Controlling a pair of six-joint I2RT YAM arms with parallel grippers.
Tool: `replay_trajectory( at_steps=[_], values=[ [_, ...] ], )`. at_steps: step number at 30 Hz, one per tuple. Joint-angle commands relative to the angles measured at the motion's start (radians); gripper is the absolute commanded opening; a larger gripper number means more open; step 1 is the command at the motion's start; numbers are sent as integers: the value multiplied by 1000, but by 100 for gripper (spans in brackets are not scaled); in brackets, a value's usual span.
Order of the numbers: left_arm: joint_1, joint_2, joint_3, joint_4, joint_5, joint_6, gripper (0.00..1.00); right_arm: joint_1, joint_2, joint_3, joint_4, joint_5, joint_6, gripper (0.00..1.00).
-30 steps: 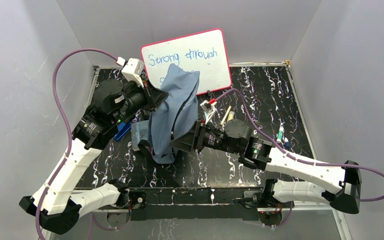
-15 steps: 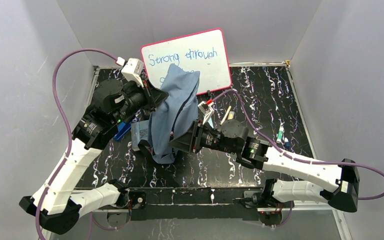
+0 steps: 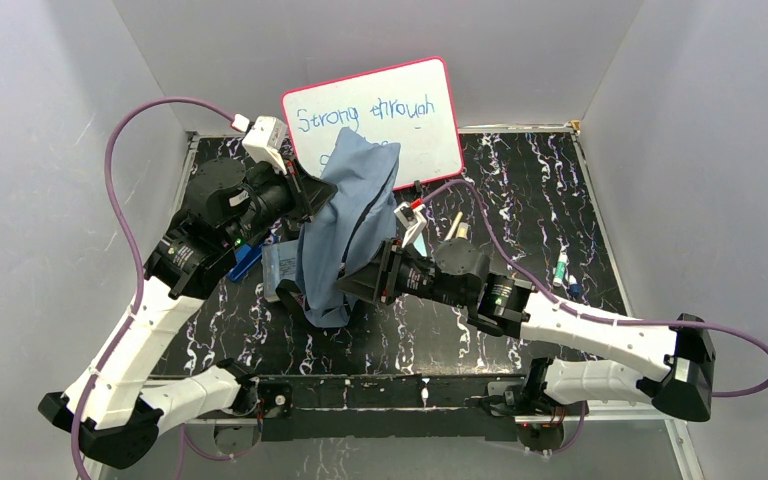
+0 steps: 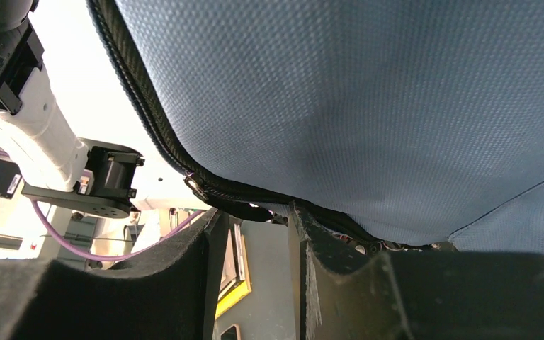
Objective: Pack the student bag
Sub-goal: Unzip the student bag at the center of the board.
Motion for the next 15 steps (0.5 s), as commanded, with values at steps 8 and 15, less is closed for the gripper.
replay_trajectory(
  at_steps=[8,15],
  values=[
    [2,-23,-5,15,9,-11,0,5,-24,51,76,20,-5,43],
    [2,-25,-12,19,12,-17,0,5,-28,54,109,8,-4,46]
  ],
)
